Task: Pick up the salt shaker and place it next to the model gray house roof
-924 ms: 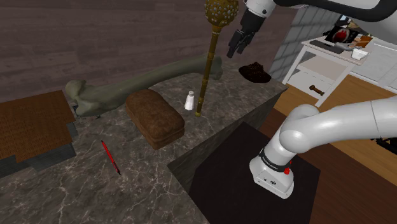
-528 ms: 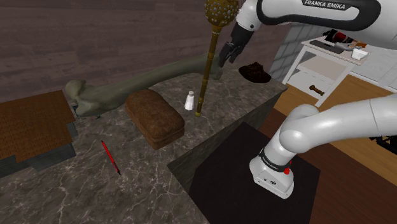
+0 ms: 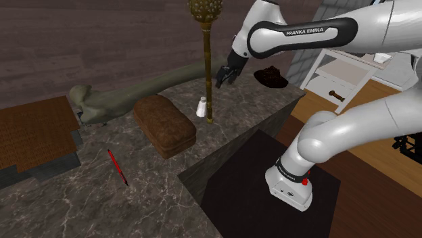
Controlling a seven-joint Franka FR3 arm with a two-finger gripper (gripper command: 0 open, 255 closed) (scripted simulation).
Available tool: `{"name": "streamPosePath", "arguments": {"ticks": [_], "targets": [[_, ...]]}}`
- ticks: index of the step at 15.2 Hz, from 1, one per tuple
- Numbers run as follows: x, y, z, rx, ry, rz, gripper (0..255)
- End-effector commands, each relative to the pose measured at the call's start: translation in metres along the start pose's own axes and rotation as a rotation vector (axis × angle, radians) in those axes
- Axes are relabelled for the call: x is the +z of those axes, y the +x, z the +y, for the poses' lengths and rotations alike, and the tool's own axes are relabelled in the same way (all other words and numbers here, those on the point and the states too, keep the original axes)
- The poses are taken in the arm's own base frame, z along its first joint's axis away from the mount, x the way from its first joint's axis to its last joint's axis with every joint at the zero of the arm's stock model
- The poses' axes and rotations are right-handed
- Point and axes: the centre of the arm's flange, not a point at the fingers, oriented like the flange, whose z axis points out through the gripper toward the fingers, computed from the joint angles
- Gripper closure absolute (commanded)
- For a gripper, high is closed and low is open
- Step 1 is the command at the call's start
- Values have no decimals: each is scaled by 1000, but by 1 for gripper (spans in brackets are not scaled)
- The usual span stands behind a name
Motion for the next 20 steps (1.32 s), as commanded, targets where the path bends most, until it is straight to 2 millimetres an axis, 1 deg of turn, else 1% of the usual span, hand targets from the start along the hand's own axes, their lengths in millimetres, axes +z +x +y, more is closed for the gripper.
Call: {"name": "streamPosePath", "arguments": {"ticks": [1, 8, 9, 16, 17, 20], "targets": [[23, 5, -2, 13, 5, 10, 0], [112, 25, -11, 54, 23, 32, 0], [121, 27, -12, 58, 24, 35, 0], [157, 28, -13, 58, 24, 35, 0], [160, 28, -13, 58, 24, 35, 0], [160, 28, -13, 58, 24, 35, 0]]}}
